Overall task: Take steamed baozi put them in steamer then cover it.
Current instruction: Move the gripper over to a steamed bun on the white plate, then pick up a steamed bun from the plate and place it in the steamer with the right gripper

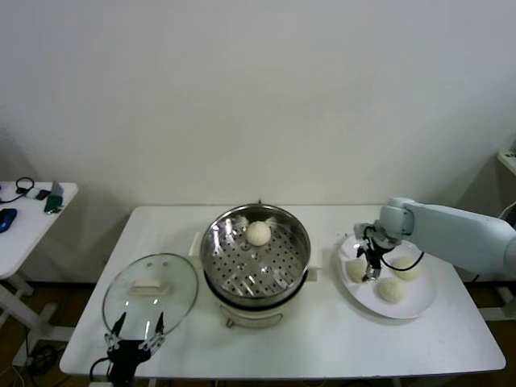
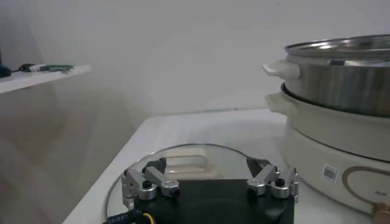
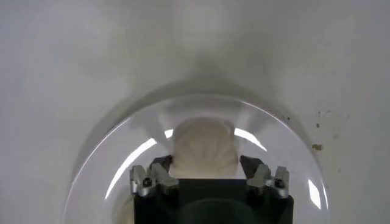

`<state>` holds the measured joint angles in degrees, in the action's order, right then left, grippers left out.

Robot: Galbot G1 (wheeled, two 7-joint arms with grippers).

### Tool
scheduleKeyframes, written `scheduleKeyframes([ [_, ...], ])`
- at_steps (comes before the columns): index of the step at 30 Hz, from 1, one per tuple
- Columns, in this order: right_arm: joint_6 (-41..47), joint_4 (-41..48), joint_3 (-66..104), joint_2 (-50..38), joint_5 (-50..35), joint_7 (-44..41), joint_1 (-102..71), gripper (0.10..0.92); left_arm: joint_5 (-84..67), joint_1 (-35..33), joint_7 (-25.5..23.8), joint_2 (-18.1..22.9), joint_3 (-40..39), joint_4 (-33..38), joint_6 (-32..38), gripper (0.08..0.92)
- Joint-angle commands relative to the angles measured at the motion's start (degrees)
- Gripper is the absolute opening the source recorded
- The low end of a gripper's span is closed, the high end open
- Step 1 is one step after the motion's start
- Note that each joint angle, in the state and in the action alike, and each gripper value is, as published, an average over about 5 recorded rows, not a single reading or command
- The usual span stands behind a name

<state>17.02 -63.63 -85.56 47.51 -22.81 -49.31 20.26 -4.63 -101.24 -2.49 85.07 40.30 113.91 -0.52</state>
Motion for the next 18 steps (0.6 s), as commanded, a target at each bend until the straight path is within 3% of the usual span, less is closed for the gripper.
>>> scheduleKeyframes([
  [1, 0.0, 0.9, 1.3, 0.3, 0.5, -0.5, -0.8, 0.683, 0.1, -0.1, 0.0, -0.1, 0.0, 0.1, -0.1, 0.823],
  [8, -1.0, -2.8, -3.5, -1.1, -2.7, -2.7, 8.9, 0.67, 0.3, -0.2, 0.1, -0.1, -0.2, 0.5, -0.3, 0.823],
  [18, -5.1, -9.7, -21.0, 4.7, -20.4, -10.6, 46.0, 0.668, 0.4, -0.2, 0.0, -0.8, -0.5, 1.1, -0.6, 0.823],
])
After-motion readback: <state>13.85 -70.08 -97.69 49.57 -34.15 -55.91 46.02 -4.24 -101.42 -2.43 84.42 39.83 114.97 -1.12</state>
